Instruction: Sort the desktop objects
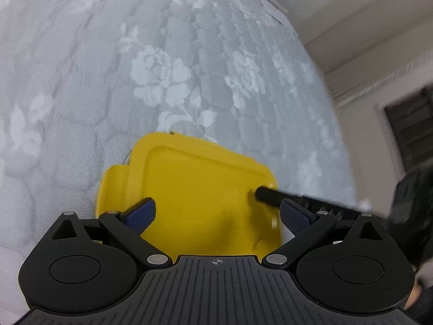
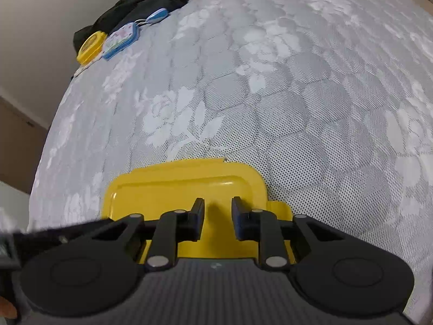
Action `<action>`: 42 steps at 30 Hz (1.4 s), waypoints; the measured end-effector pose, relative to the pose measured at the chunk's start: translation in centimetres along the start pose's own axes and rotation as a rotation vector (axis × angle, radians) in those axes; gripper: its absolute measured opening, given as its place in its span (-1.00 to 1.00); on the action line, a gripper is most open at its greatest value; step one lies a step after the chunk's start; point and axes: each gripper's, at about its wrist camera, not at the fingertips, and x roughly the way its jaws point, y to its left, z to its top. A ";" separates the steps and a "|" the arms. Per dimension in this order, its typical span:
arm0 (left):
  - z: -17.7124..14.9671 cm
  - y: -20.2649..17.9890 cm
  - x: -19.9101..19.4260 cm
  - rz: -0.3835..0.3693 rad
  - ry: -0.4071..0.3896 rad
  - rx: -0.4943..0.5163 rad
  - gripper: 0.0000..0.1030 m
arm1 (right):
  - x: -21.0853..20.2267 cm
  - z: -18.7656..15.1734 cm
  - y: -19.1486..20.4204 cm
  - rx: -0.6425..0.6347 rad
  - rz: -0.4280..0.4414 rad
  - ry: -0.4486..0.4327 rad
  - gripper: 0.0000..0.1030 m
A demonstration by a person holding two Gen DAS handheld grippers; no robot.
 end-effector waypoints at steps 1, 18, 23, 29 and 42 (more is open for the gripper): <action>-0.3 -0.5 0.2 0.021 0.000 0.040 0.97 | 0.0 0.0 -0.1 0.001 0.009 -0.004 -0.52; -1.0 -1.4 0.1 0.053 0.000 0.137 0.97 | -0.4 -0.3 1.0 -0.064 0.013 -0.028 -0.31; 1.3 1.5 -2.0 -0.152 -0.081 -0.059 0.97 | -2.8 0.6 0.7 -0.086 -0.066 -0.159 -0.09; 2.5 4.3 -2.5 -0.236 -0.111 -0.186 0.97 | -0.9 0.2 -3.4 0.094 -0.109 -0.036 0.00; 2.0 4.8 -0.5 -0.173 -0.041 -0.175 0.97 | 0.0 -1.0 -2.2 0.019 -0.060 0.015 0.21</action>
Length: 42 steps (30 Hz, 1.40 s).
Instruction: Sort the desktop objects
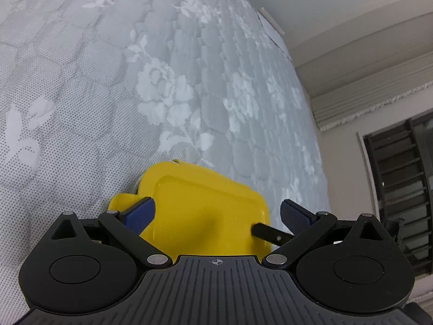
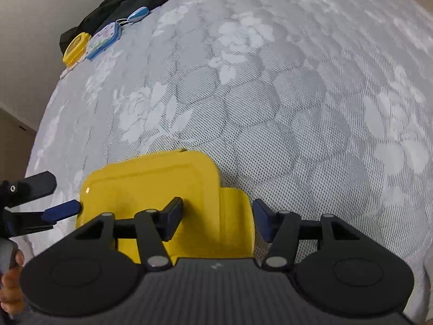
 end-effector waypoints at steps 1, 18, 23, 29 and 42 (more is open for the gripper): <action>-0.1 0.0 0.0 0.003 0.000 0.003 0.97 | 0.0 0.0 0.2 -0.014 -0.009 0.000 0.23; -6.7 -3.4 -4.7 0.191 -0.048 0.245 0.97 | -7.3 -2.9 -0.8 -0.107 -0.046 -0.197 0.53; -12.8 -3.9 -5.5 0.295 -0.078 0.284 0.97 | -9.8 -8.5 -2.6 -0.119 -0.058 -0.316 0.76; -21.0 -3.4 -6.1 0.351 -0.205 0.300 0.98 | -8.8 -19.2 -4.4 0.098 -0.064 -0.505 0.99; -24.3 -2.0 -4.9 0.483 -0.370 0.463 1.00 | -5.3 -23.5 1.1 -0.157 -0.246 -0.550 0.99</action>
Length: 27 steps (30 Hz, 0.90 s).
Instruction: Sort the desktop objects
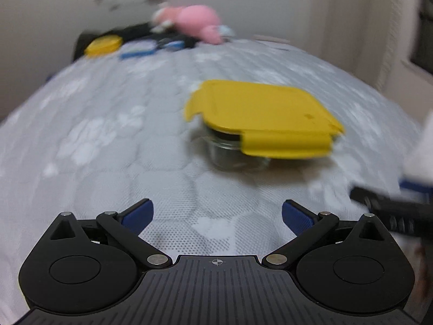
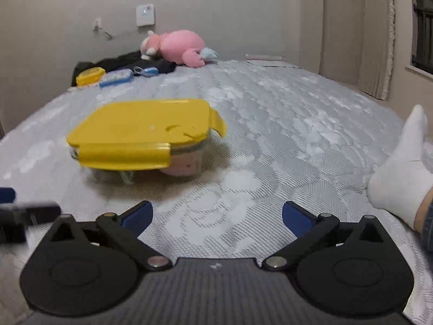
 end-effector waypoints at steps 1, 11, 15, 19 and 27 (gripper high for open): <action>0.2 0.3 0.0 -0.021 0.011 -0.038 1.00 | -0.1 0.1 -0.3 0.019 -0.003 0.005 0.99; 0.9 -1.3 -1.4 -0.037 -0.025 0.036 1.00 | -1.2 0.9 0.6 -0.012 0.020 -0.040 0.99; 0.9 -1.6 -1.2 -0.020 -0.026 0.049 1.00 | -1.4 0.9 1.0 -0.022 0.035 -0.033 0.99; 1.1 -1.3 -1.1 -0.008 -0.021 0.014 1.00 | -1.4 1.1 0.9 -0.011 0.031 -0.026 0.99; 0.9 -1.4 -0.9 0.014 -0.007 0.004 1.00 | -1.2 0.9 1.1 -0.013 0.034 -0.005 0.99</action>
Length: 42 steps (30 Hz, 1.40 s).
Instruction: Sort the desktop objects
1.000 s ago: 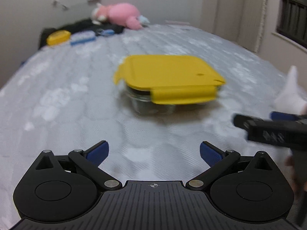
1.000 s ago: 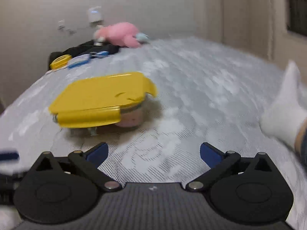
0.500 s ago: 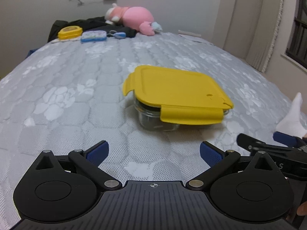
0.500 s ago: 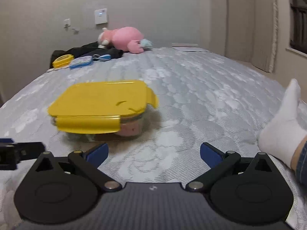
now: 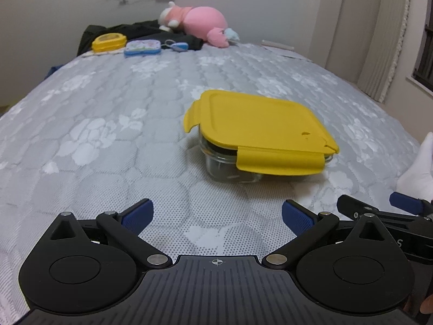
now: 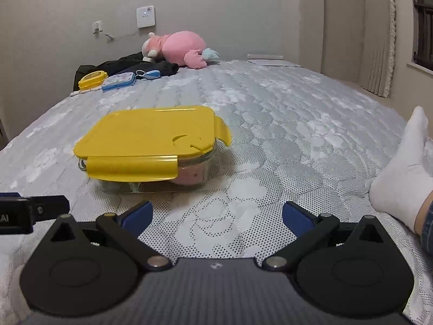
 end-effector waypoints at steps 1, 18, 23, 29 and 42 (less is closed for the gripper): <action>0.0 0.0 0.0 0.001 0.002 -0.003 1.00 | 0.0 0.0 0.0 -0.001 0.000 0.000 0.99; -0.2 0.0 0.4 0.009 0.018 -0.009 1.00 | 0.3 -0.2 -0.1 -0.013 0.006 0.020 0.99; 0.0 0.2 0.7 0.000 0.026 0.006 1.00 | 0.5 -0.2 -0.3 -0.011 0.010 0.028 0.99; 0.1 0.2 1.0 -0.009 0.044 0.015 1.00 | 0.7 -0.2 -0.4 -0.011 0.012 0.033 0.99; 0.1 1.4 1.5 0.043 0.089 -0.095 1.00 | 0.6 -0.1 -0.5 -0.012 0.015 0.032 0.99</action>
